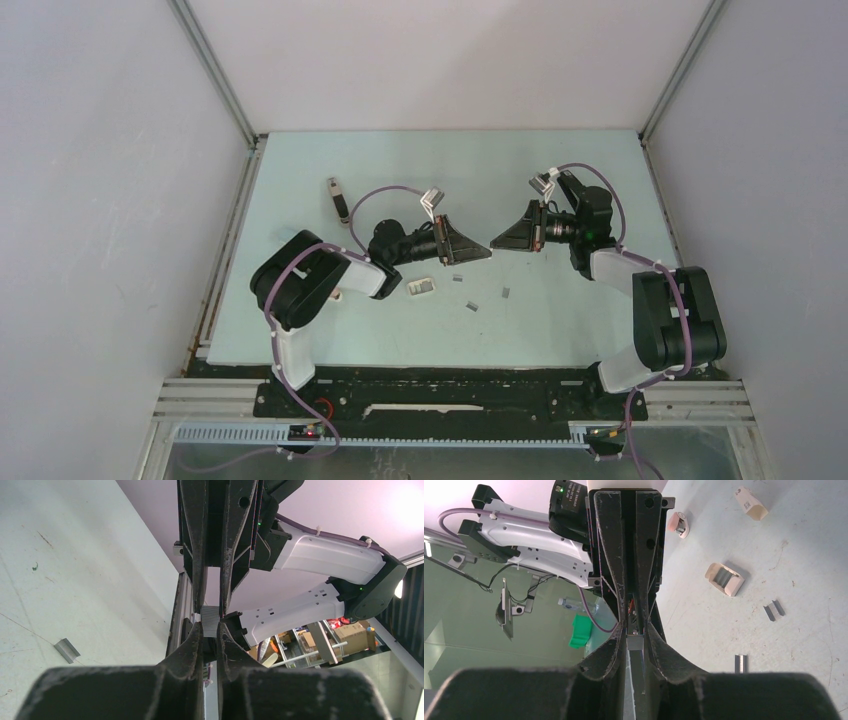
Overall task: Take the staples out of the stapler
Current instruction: Place the staple in the staple box.
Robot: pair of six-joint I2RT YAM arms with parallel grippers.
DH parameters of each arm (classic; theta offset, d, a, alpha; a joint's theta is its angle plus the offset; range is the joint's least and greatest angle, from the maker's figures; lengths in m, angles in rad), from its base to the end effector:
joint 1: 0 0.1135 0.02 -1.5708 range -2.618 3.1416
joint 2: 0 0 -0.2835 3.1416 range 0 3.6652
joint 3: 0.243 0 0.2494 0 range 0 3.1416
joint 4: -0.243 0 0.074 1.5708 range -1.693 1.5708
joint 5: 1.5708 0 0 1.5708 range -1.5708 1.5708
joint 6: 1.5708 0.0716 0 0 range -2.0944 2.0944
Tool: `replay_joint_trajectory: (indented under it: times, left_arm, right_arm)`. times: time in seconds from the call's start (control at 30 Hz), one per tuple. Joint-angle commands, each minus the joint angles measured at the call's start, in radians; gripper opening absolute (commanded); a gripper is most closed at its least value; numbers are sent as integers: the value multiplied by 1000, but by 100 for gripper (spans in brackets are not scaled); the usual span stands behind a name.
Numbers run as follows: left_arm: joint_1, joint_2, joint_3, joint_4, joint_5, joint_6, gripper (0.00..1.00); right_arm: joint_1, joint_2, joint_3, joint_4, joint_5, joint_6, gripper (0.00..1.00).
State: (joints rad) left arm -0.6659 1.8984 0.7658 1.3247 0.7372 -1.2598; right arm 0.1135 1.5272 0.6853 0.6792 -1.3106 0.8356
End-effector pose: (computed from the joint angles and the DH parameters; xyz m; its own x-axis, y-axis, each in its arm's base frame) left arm 0.2793 -0.2806 0.2124 -0.8835 -0.2023 -0.4226 0.4417 -0.0589 -0.8952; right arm 0.2950 0.1033 0.2412 -0.8323 0.0972 -0.5458 -0.5357 0.1126 0.8369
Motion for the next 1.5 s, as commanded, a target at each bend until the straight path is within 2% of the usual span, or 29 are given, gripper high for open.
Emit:
replay_joint_trajectory:
  times: [0.0, 0.37, 0.6, 0.87, 1.0, 1.2, 1.3, 1.47]
  left_arm:
    - [-10, 4, 9, 64, -3, -8, 13]
    - [-12, -4, -7, 65, -1, -6, 28]
    - [-12, -25, -31, 66, 7, 8, 43]
    - [22, -112, -125, 37, -1, 53, 54]
    - [60, -243, -201, -98, -7, 166, 59]
    - [132, -437, -313, -305, -20, 309, 60]
    - [146, -590, -333, -556, -84, 464, 60]
    - [147, -845, -309, -1006, -294, 706, 60]
  right_arm:
    - [6, -2, -1, 10, -4, -20, 22]
    - [0, -4, 1, 3, -1, -23, 20]
    - [-3, -7, 0, 1, 0, -25, 20]
    - [-2, -43, -1, -38, 5, -58, 20]
    - [6, -81, -1, -71, 9, -92, 20]
    - [38, -118, 0, -122, 22, -152, 20]
    - [57, -140, 0, -159, 38, -194, 20]
    - [105, -179, 13, -272, 74, -302, 20]
